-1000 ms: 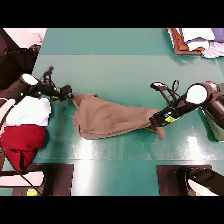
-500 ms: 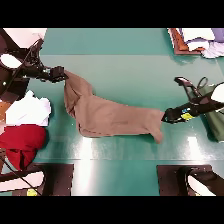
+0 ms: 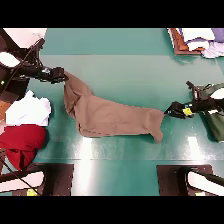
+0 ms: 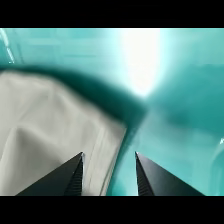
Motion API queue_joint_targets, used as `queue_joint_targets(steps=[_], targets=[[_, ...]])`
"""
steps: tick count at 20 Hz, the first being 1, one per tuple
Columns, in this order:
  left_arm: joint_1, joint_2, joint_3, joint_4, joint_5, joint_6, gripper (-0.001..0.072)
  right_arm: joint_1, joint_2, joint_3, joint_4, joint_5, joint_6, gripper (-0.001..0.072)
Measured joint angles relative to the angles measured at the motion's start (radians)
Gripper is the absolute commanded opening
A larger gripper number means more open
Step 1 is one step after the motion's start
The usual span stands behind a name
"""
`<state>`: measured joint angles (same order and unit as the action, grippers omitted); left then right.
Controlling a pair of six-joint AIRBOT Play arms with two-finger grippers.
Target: Fold the shirts.
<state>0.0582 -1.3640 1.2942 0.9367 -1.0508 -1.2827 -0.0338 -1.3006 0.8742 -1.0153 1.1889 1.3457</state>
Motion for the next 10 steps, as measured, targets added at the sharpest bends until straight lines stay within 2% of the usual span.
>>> queue_joint_targets(steps=[2, 3, 5, 7, 8, 9, 10], targets=[[0.0, 0.0, 0.0, 0.0, -0.003, 0.001, 0.0028, 0.014, -0.059, 0.032, 0.011, -0.016, -0.014, 0.0379], [0.0, 0.0, 0.0, 0.0, -0.005, 0.001, 0.0028, 0.026, -0.081, 0.046, 0.014, -0.016, -0.018, 0.0342], [0.0, 0.0, 0.0, 0.0, -0.007, 0.001, 0.0028, 0.047, -0.114, 0.075, 0.008, -0.012, -0.023, 0.0215], [0.0, 0.0, 0.0, 0.001, -0.01, 0.001, 0.0028, 0.066, -0.13, 0.1, -0.007, 0.011, -0.027, 0.0173], [0.0, 0.0, 0.0, 0.001, -0.012, 0.001, 0.0028, 0.071, -0.134, 0.112, -0.017, 0.023, -0.029, 0.0056], [0.0, 0.0, 0.0, 0.002, -0.012, 0.001, 0.0028, 0.076, -0.136, 0.119, -0.024, 0.039, -0.029, 0.0016], [0.0, 0.0, 0.0, 0.002, -0.014, 0.002, 0.0028, 0.079, -0.138, 0.126, -0.026, 0.058, -0.029, 0.0015]])
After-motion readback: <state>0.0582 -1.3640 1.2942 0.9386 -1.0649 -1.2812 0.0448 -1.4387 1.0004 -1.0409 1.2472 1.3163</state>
